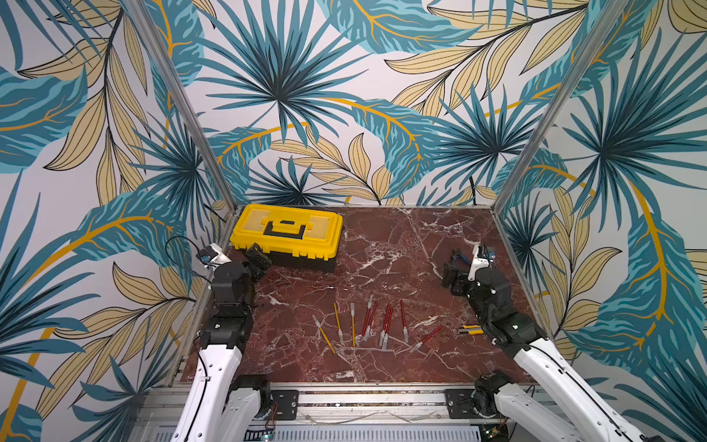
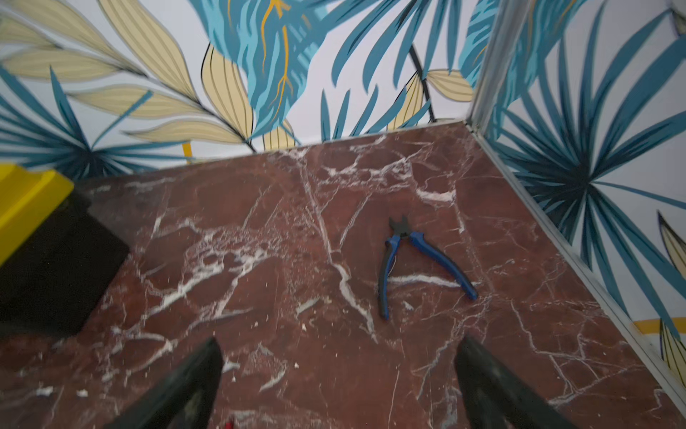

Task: Remove protective caps from carving knives
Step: Pick up the carving knife from the center of the board.

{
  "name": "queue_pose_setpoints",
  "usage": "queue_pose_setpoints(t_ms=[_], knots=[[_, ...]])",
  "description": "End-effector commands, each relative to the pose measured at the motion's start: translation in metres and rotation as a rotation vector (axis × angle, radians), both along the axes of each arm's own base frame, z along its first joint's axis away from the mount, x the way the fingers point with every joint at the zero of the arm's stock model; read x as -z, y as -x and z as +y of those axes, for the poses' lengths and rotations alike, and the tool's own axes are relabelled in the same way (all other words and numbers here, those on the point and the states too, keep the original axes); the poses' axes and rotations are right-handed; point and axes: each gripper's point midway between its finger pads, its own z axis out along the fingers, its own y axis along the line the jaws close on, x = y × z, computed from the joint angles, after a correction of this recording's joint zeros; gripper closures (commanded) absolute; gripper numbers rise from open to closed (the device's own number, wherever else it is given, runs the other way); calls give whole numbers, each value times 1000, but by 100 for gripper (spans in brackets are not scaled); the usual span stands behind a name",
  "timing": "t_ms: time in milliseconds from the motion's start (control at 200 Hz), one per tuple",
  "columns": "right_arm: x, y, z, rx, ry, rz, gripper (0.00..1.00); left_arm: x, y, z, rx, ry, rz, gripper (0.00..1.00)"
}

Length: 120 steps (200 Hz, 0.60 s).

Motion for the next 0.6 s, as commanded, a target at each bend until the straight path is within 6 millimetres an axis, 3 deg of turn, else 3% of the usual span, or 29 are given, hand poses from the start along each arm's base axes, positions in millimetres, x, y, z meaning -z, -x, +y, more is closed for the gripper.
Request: queue_pose_setpoints(t_ms=[0, 145, 275, 481, 596], knots=[[16, 7, 18, -72, 54, 96, 16, -9, 7, -25, 119, 19, 38, 3], [29, 10, 45, -163, 110, 180, 44, 1, 16, -56, 240, 25, 122, 3], [38, 13, 69, -248, 93, 230, 60, 15, 23, -79, 309, 31, 174, 4], [46, 19, 86, -307, 10, 277, 80, 28, 29, -103, 372, 10, 223, 7], [51, 21, 96, -338, -30, 312, 84, 30, 30, -115, 409, 3, 244, 9]])
